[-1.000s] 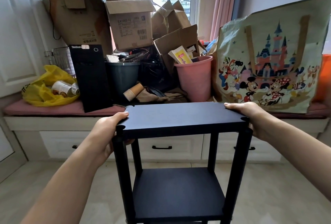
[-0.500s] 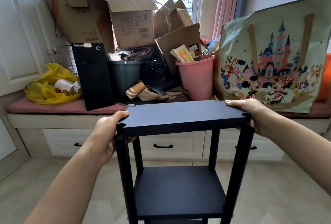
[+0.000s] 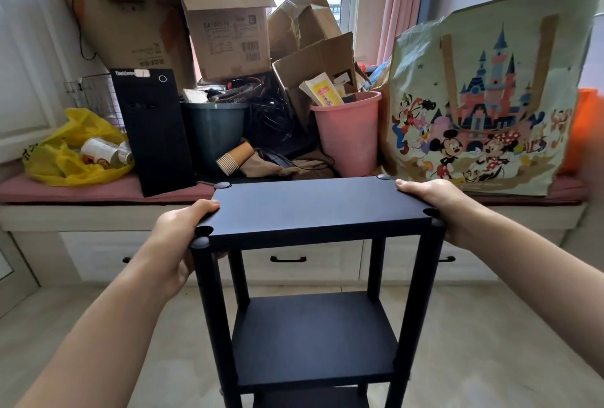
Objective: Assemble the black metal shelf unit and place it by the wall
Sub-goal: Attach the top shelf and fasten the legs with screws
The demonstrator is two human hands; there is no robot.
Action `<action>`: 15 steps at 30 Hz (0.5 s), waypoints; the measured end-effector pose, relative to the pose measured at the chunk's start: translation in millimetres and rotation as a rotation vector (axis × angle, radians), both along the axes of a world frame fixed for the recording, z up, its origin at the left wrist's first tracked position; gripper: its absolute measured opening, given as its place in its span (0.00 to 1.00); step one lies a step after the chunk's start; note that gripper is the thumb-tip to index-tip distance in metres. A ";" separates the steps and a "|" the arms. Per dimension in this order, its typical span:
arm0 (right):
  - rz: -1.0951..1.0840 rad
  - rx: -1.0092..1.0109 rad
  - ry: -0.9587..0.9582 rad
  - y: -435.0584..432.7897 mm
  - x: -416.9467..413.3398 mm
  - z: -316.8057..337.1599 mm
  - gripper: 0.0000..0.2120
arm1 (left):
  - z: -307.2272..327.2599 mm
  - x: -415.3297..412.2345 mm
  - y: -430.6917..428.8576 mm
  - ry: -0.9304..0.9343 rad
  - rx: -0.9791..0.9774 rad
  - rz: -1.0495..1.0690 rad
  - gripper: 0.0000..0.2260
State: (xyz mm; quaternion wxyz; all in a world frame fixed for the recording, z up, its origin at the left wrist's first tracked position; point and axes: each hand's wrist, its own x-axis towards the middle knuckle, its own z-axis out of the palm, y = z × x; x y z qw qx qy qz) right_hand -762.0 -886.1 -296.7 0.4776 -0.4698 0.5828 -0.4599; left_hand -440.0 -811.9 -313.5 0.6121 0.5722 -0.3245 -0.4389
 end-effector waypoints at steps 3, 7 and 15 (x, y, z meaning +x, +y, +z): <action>0.010 0.046 -0.048 2.6 -0.7 -6.1 0.15 | 0.3 -3.9 2.4 0.011 -0.010 0.000 0.07; -0.013 0.032 -0.089 2.0 -1.0 -13.7 0.14 | -4.1 -3.5 4.3 0.024 -0.029 -0.038 0.07; -0.019 0.017 -0.131 6.5 -0.7 -22.8 0.12 | -10.3 -0.7 7.9 0.028 -0.085 -0.119 0.07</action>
